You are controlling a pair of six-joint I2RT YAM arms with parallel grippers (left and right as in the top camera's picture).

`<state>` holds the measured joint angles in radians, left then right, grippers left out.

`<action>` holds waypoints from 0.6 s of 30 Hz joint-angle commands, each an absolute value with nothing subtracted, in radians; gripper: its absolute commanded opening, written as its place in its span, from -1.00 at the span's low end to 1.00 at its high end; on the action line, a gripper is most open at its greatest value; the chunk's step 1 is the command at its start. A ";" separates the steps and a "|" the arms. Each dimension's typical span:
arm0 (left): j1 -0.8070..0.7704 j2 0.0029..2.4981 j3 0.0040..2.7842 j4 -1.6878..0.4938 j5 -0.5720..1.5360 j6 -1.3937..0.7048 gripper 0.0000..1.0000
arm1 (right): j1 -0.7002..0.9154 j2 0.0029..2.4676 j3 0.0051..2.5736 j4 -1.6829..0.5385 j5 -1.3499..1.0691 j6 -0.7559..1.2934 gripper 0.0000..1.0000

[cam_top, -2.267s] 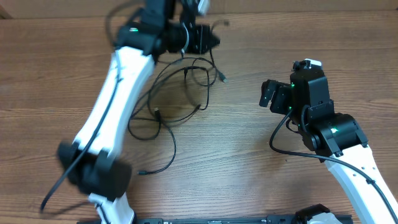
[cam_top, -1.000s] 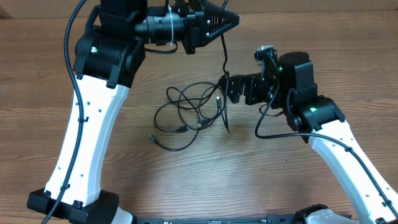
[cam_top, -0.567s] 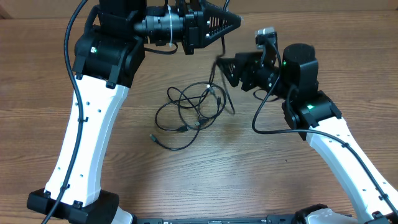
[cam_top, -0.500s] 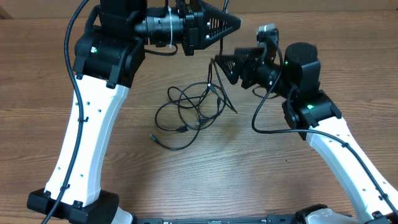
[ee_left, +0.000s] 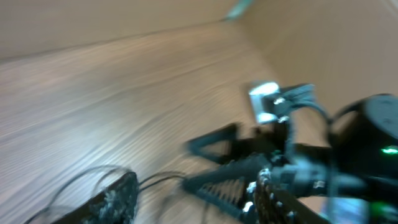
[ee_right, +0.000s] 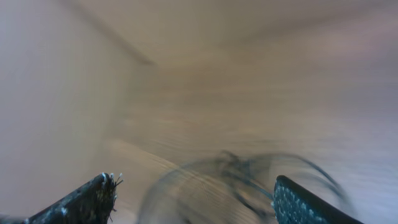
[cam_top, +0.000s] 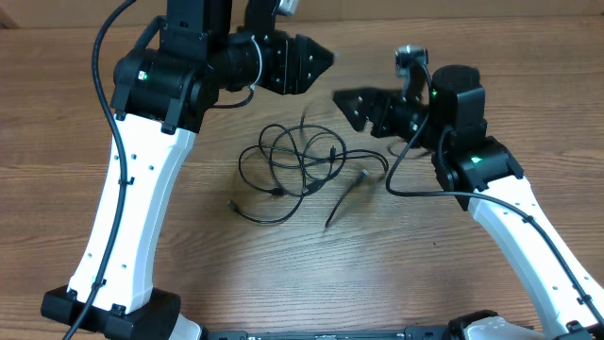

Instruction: Untangle cables

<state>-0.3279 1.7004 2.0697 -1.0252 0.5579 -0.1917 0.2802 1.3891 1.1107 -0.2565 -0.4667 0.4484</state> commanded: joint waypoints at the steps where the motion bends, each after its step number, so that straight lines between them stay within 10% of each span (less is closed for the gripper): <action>1: -0.334 1.705 2.065 -1.072 0.313 -0.160 0.26 | 0.247 1.391 1.123 -0.383 -0.213 0.391 0.58; 18: -0.334 1.937 2.024 -1.360 0.163 -0.338 0.29 | 0.195 1.386 1.124 -0.593 -0.098 0.253 0.89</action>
